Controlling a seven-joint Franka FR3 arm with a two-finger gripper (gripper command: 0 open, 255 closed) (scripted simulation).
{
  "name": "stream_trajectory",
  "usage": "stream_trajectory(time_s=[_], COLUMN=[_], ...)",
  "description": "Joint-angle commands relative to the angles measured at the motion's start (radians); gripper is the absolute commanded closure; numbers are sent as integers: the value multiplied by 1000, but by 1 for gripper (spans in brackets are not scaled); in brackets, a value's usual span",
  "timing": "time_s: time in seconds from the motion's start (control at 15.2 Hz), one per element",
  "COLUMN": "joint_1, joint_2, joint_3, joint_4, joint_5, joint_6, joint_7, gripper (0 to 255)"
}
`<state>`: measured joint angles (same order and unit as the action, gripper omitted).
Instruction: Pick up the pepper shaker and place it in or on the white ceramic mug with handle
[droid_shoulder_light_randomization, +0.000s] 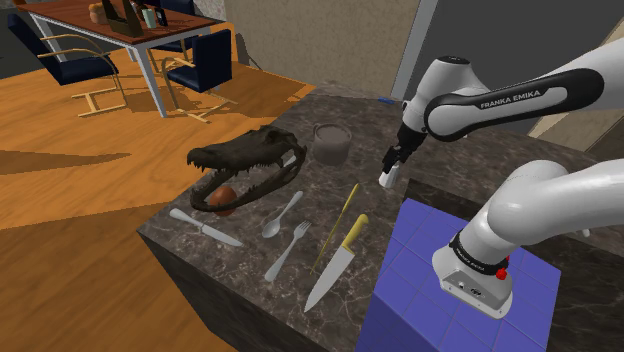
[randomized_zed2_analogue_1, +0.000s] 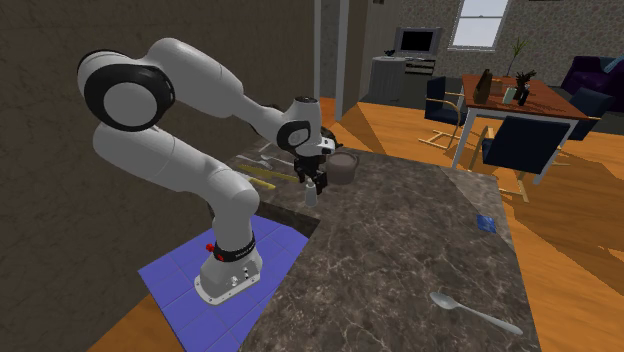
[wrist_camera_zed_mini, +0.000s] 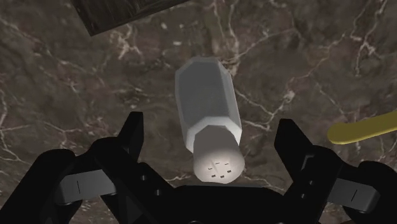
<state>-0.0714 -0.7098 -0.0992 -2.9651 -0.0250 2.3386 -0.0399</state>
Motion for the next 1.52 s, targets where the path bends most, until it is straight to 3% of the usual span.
stream_trajectory(time_s=[0.0,0.13,0.2,0.79,1.45], joint_1=[0,0,0,0,-1], joint_2=[0,0,0,0,-95], joint_3=[0,0,0,0,10], joint_4=[0,0,0,0,90], joint_5=[0,0,0,0,3], joint_6=[1,1,1,1,-185], joint_7=[0,0,0,0,8], gripper=[0,0,255,255,255])
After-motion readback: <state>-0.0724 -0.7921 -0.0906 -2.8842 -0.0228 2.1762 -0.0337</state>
